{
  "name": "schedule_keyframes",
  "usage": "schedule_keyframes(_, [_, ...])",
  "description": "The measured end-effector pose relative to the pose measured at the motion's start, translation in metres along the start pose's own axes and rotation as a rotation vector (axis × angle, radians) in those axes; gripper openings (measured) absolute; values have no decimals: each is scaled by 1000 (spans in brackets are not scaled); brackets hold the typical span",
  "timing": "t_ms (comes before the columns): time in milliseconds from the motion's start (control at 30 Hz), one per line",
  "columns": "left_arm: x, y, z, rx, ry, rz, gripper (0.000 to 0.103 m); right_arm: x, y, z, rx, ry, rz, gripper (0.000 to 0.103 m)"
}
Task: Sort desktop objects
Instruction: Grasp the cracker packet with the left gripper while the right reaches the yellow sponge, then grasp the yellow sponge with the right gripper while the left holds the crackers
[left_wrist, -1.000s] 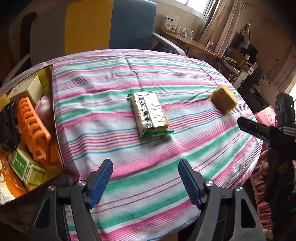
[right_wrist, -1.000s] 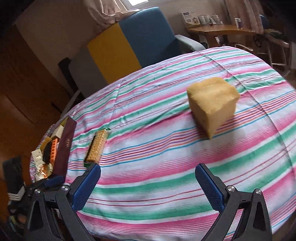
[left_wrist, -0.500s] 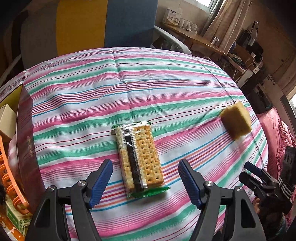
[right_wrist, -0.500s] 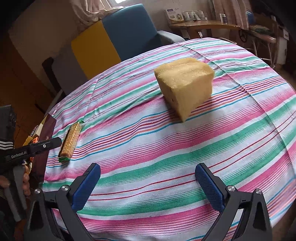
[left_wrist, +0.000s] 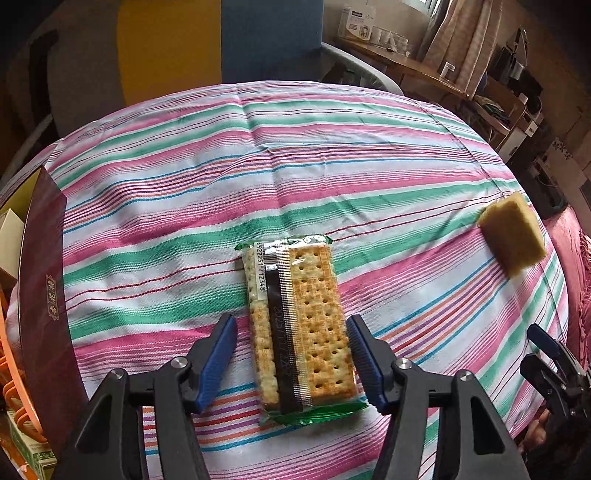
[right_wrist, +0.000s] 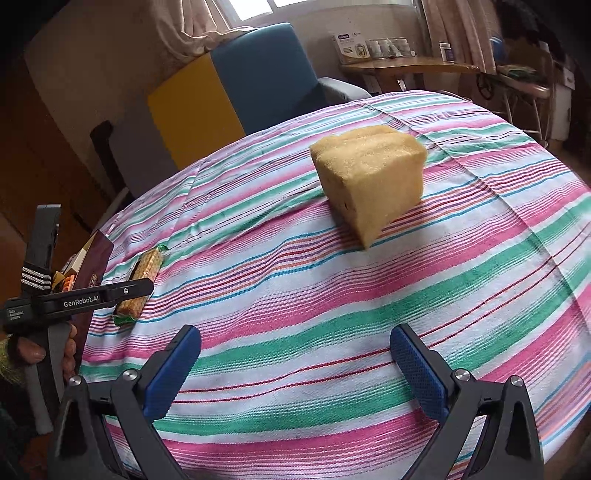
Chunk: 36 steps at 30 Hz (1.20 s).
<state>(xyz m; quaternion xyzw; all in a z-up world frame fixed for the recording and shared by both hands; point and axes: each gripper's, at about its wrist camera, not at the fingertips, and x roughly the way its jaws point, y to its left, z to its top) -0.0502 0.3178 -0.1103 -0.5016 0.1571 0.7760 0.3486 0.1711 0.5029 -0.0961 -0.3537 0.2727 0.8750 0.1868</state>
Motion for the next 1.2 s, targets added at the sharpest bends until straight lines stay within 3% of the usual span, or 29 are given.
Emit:
schedule_keyframes(167, [-10, 7, -13, -4, -17, -22, 51, -4, -6, 10, 28, -7, -23, 99])
schedule_keyframes(400, [-25, 8, -40, 8, -28, -39, 51, -14, -39, 56, 104, -128, -109, 103])
schedule_keyframes(733, [-31, 7, -52, 1, -32, -50, 51, 32, -44, 111, 94, -53, -90, 103])
schedule_keyframes(1000, [-39, 9, -63, -13, -35, -75, 51, 26, 0, 80, -7, -6, 32, 102])
schedule_keyframes(1200, [-50, 12, -79, -31, -30, -104, 51, 8, 18, 51, -59, -24, -13, 83])
